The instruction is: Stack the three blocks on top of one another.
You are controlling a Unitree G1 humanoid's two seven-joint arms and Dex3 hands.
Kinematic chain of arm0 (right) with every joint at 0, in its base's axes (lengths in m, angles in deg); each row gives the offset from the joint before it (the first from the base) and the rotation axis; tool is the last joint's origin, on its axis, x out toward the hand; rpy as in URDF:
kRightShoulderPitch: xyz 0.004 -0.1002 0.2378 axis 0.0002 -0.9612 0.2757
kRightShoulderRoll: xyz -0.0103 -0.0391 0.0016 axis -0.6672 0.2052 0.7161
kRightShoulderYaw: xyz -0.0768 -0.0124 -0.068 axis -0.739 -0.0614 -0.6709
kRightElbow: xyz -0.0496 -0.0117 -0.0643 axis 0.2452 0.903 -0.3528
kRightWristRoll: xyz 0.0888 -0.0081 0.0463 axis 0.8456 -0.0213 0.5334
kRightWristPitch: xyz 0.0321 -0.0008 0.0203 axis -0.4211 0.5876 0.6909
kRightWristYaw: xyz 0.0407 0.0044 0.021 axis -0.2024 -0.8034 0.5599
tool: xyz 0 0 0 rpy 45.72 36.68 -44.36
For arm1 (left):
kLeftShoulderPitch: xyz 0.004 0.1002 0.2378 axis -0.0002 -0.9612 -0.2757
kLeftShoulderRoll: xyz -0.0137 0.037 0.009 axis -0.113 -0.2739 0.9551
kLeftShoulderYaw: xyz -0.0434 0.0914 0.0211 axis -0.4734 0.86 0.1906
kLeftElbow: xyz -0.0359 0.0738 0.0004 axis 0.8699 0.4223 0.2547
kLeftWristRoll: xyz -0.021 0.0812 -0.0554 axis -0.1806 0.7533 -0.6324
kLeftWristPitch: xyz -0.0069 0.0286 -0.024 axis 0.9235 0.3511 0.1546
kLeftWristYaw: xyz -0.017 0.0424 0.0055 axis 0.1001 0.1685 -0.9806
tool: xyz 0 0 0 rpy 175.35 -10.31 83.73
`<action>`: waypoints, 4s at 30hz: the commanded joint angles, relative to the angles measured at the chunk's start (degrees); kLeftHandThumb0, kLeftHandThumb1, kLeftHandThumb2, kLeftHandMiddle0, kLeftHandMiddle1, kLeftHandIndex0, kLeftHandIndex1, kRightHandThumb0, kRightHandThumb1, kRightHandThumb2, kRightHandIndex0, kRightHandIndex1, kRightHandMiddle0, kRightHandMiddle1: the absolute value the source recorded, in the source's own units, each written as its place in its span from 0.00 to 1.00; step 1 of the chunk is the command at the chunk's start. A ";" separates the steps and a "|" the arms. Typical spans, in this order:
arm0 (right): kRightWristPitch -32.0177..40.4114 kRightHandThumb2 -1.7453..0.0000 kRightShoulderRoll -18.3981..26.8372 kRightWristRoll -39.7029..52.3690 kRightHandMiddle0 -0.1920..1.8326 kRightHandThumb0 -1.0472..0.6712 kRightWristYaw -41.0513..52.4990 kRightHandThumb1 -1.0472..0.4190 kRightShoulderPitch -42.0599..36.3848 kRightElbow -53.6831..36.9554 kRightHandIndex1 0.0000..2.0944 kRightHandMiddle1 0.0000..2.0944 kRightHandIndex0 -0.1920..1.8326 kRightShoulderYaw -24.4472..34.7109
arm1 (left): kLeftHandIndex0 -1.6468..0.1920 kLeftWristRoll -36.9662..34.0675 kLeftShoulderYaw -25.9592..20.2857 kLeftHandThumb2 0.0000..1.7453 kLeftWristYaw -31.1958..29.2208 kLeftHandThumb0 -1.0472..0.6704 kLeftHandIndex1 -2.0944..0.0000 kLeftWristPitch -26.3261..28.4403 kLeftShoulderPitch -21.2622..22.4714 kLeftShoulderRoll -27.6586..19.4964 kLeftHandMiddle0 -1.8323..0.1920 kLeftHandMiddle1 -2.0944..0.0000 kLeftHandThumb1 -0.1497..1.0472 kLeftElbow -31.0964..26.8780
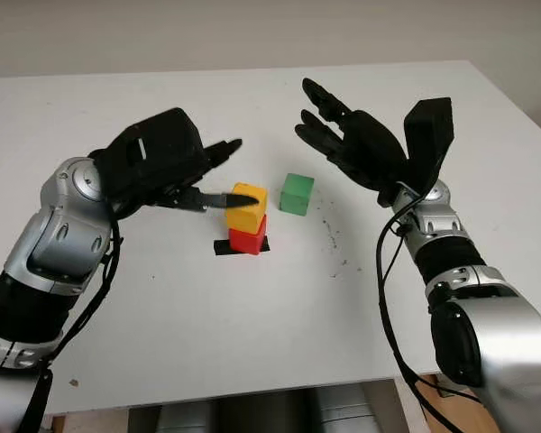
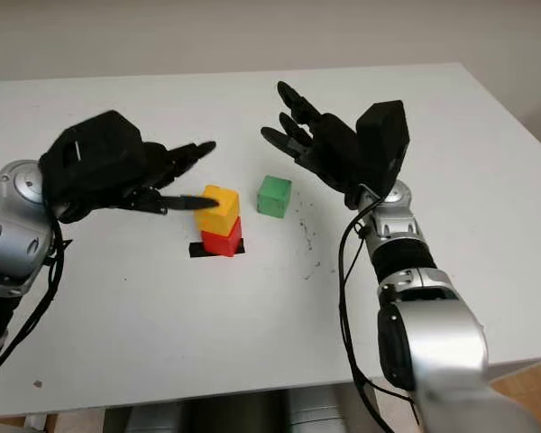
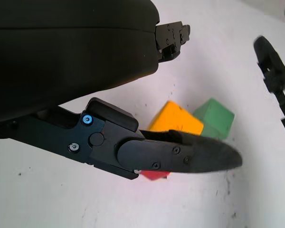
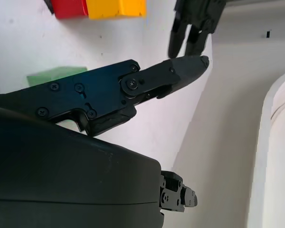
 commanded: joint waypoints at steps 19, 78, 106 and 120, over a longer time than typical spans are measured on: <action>-14.60 0.98 10.93 -18.57 0.08 0.24 -0.51 0.14 10.57 1.26 0.04 0.03 0.07 -13.43 | 0.94 -1.11 -16.78 0.39 37.91 0.20 0.97 -31.10 -9.19 8.28 0.93 0.97 1.00 12.66; -27.55 0.97 9.80 -60.64 0.30 0.36 -45.81 0.14 15.89 14.87 0.02 0.04 0.14 -51.50 | 0.93 -1.24 -18.35 0.37 43.46 0.29 0.97 -32.53 -14.50 13.47 0.91 0.97 1.00 11.23; -23.92 0.96 10.23 -63.15 0.43 0.42 -52.19 0.11 14.20 15.72 0.04 0.09 0.18 -54.12 | 0.91 -2.15 -18.15 0.35 42.77 0.26 0.97 -30.42 -15.33 13.92 0.90 0.97 1.00 9.94; -23.04 0.97 10.83 -59.49 0.31 0.37 -49.15 0.05 13.64 16.48 0.03 0.55 0.23 -51.09 | 0.91 -1.49 -17.68 0.35 42.58 0.26 0.97 -30.34 -15.51 13.59 0.90 0.97 1.00 9.95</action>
